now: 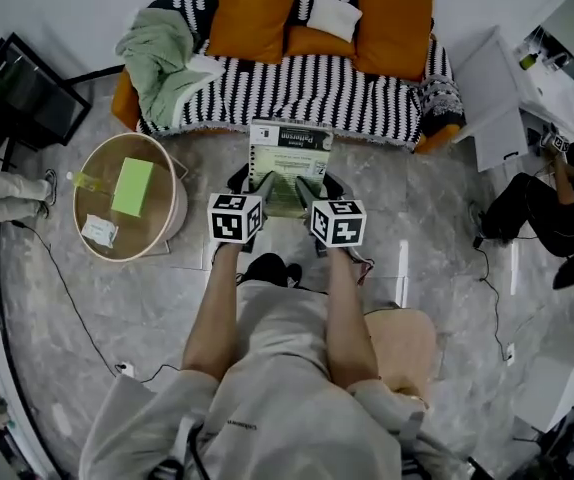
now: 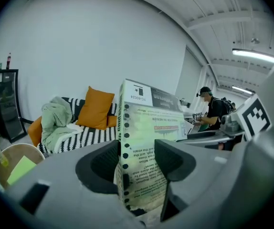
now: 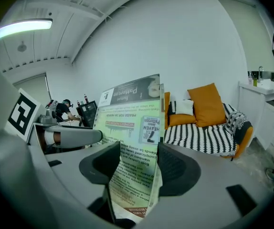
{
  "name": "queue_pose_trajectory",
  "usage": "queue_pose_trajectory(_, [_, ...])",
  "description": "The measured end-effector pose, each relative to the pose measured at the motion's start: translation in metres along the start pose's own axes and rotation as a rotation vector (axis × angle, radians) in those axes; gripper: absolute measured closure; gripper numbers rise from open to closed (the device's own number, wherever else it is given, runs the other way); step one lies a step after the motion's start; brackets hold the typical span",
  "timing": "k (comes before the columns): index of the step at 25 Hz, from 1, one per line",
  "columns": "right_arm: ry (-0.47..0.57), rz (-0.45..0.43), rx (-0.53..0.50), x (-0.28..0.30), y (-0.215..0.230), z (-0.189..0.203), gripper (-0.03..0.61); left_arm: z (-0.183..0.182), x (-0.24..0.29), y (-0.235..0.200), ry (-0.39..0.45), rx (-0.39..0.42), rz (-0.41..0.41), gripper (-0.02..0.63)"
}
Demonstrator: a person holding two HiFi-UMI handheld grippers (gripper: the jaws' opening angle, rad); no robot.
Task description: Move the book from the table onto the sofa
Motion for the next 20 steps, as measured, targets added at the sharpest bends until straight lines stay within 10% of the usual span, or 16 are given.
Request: queue_pose_trajectory(20, [-0.069,0.112,-0.009,0.102,0.137,-0.058,0.348,-0.051,0.184,-0.01,-0.028,-0.015,0.094,0.373])
Point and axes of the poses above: the fingertips, and each gripper's own axes: x forward along the fingers, y to its right, z out of its underside, the point moved 2 cm from there along -x, backward along the fingers, and after that the axes turned 9 degrees about -z, right-handed, at the moved point
